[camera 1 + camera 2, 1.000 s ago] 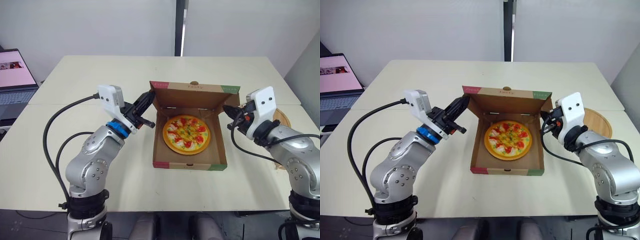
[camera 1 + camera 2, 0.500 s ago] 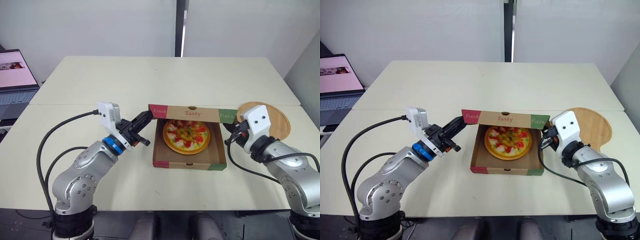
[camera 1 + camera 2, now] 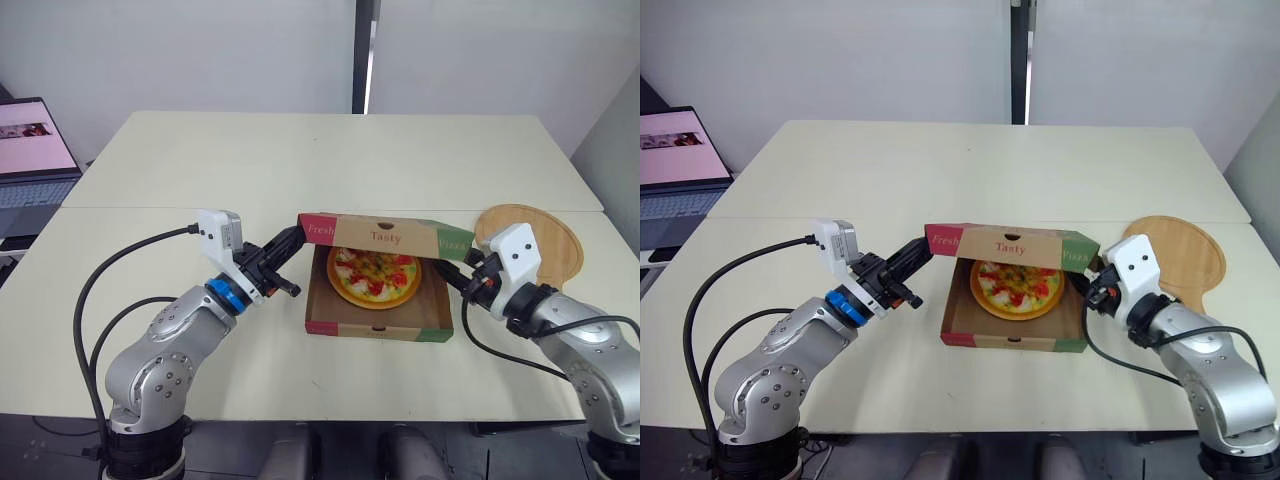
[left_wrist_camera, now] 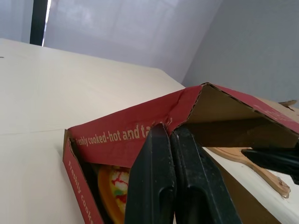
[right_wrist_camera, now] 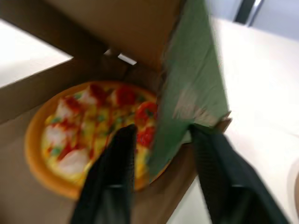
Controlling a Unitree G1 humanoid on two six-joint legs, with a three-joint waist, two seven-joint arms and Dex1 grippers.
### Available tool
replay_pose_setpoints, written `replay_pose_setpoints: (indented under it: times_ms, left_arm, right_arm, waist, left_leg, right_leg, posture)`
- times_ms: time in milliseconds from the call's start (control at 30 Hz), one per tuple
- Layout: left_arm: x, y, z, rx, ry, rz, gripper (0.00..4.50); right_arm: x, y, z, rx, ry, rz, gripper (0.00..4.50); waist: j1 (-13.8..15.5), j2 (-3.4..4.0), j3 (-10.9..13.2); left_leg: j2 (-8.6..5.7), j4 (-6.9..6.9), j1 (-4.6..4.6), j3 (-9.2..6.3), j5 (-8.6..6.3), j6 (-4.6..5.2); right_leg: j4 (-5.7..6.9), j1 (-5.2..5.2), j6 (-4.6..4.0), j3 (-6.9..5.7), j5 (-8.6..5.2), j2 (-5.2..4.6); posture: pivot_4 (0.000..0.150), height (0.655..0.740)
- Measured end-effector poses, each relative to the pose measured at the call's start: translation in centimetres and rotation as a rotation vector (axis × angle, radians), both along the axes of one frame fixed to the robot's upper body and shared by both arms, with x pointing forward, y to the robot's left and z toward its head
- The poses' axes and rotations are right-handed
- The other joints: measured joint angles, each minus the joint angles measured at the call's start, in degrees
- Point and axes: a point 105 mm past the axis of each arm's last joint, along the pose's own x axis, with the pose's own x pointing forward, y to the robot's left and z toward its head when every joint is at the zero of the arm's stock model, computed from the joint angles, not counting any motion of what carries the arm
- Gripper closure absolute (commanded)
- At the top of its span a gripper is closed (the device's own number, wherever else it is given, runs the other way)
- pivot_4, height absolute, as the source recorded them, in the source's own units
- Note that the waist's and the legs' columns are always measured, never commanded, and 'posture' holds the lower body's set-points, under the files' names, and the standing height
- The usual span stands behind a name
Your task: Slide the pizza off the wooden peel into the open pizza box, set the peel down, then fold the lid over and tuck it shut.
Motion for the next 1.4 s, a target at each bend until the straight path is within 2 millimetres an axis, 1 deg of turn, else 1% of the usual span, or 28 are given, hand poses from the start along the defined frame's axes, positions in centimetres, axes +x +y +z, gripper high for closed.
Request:
replay_pose_setpoints:
  times_ms: [100,167,200,300,400,467,533,600,700,733,900,933,1133,1267,1400]
  left_arm:
    - [0.0,-0.1,0.0,0.004,-0.005,-0.001,4.5]
    - [0.1,-0.2,0.0,0.005,-0.009,-0.001,4.5]
    - [0.1,-0.1,0.0,0.006,-0.01,0.002,4.5]
    - [0.1,0.0,0.1,0.013,-0.016,0.006,4.5]
    - [0.0,0.1,-0.1,0.025,-0.016,0.005,4.5]
    - [-0.1,0.3,-0.3,0.028,-0.013,0.009,4.5]
    - [-0.2,0.3,-0.6,0.03,-0.008,0.009,4.5]
    - [-0.3,0.4,-0.6,0.035,-0.008,0.008,4.5]
    - [-0.3,0.5,-0.6,0.046,-0.011,0.004,4.5]
    - [-0.3,0.5,-0.6,0.046,-0.012,0.003,4.5]
    - [-0.5,0.6,-1.1,0.057,-0.001,0.001,4.5]
    - [-0.6,0.7,-1.3,0.072,0.002,-0.005,4.5]
    - [-0.9,1.0,-1.9,0.117,0.005,-0.011,4.5]
    - [-1.2,1.2,-2.7,0.141,0.018,-0.011,4.5]
    - [-1.4,1.4,-3.0,0.158,0.019,-0.011,4.5]
  right_arm:
    - [-1.2,-0.5,-0.9,-0.058,0.072,0.075,1.55]
    - [-2.1,-1.3,-1.7,-0.121,0.128,0.118,1.55]
    - [-2.2,-1.8,-1.9,-0.138,0.144,0.123,1.55]
    - [-1.3,-4.0,-1.3,-0.162,0.126,0.064,1.55]
    - [0.2,-6.0,0.3,-0.169,0.072,-0.006,1.55]
    - [0.9,-6.8,1.3,-0.169,0.045,-0.032,1.55]
    - [1.3,-7.1,1.9,-0.168,0.031,-0.04,1.55]
    - [1.7,-7.1,2.2,-0.167,0.02,-0.046,1.55]
    - [2.6,-6.4,2.7,-0.165,-0.003,-0.041,2.16]
    - [2.8,-5.9,2.7,-0.158,-0.005,-0.027,2.42]
    - [2.7,-3.5,2.1,-0.134,0.028,0.067,4.29]
    - [2.6,-3.1,2.1,-0.123,0.033,0.08,4.44]
    - [1.8,-2.2,1.6,-0.101,0.069,0.132,4.44]
    - [0.8,-2.1,0.3,-0.098,0.121,0.145,4.44]
    - [0.3,-1.8,-0.3,-0.094,0.136,0.154,4.44]
  waist:
    - [0.0,-0.01,0.0]
    - [0.1,-0.01,0.0]
    - [0.1,-0.05,0.0]
    - [0.2,-0.05,0.0]
    - [0.2,-0.04,0.0]
    - [0.2,-0.04,0.0]
    - [0.3,-0.05,0.0]
    - [0.3,-0.05,0.0]
    - [0.2,-0.04,0.0]
    - [0.2,-0.04,0.0]
    - [0.3,-0.05,0.0]
    - [0.3,-0.05,0.0]
    - [0.4,-0.04,0.0]
    - [0.4,-0.04,0.0]
    - [0.4,-0.03,0.0]
  left_leg:
    - [0.0,0.0,0.0,-0.01,-0.02,0.03]
    - [0.0,0.0,0.0,-0.01,-0.02,0.04]
    - [0.02,0.01,0.0,-0.01,-0.02,0.04]
    - [0.01,0.01,0.02,0.0,-0.02,0.04]
    - [0.01,0.01,0.02,0.0,-0.01,0.03]
    - [0.01,0.01,0.01,0.0,-0.01,0.03]
    - [0.03,0.01,0.01,-0.01,-0.01,0.02]
    - [0.03,0.01,0.01,0.0,-0.01,0.02]
    - [0.04,0.01,0.02,0.0,0.0,0.01]
    - [0.04,0.01,0.01,0.0,0.0,0.01]
    - [0.03,0.01,-0.01,0.0,0.03,-0.04]
    - [0.03,0.01,-0.01,-0.01,0.02,-0.03]
    - [0.03,0.0,-0.01,-0.02,-0.01,0.02]
    - [0.03,0.0,-0.02,-0.02,-0.01,0.03]
    - [0.04,-0.01,-0.01,-0.03,-0.02,0.03]
  right_leg:
    - [-0.02,0.02,0.0,-0.01,0.0,0.0]
    - [-0.04,0.04,0.0,-0.02,0.0,-0.01]
    - [-0.05,0.06,0.01,-0.03,0.0,0.0]
    - [-0.04,0.07,0.01,-0.02,0.0,0.0]
    - [-0.03,0.07,0.0,-0.03,0.0,0.0]
    - [-0.04,0.07,0.0,-0.02,0.0,-0.01]
    - [-0.05,0.07,0.0,-0.02,0.0,-0.01]
    - [-0.05,0.07,0.0,-0.02,0.0,-0.02]
    - [-0.04,0.07,0.0,-0.02,0.0,-0.01]
    - [-0.04,0.06,0.0,-0.02,0.0,-0.01]
    - [-0.06,0.06,0.0,-0.03,0.0,-0.04]
    - [-0.06,0.06,0.0,-0.04,0.0,-0.03]
    - [-0.06,0.05,0.0,-0.03,0.0,-0.04]
    - [-0.06,0.05,0.0,-0.03,0.0,-0.04]
    - [-0.06,0.05,0.0,-0.04,0.0,-0.04]
  posture:
    - [0.15,0.7281]
    - [0.15,0.7281]
    - [0.15,0.7281]
    - [0.15,0.7281]
    - [0.15,0.7281]
    - [0.15,0.7281]
    - [0.15,0.7281]
    - [0.15,0.7281]
    - [0.15,0.7281]
    - [0.15,0.7281]
    - [0.15,0.7281]
    - [0.15,0.7281]
    - [0.15,0.7281]
    - [0.15,0.7281]
    - [0.15,0.7281]
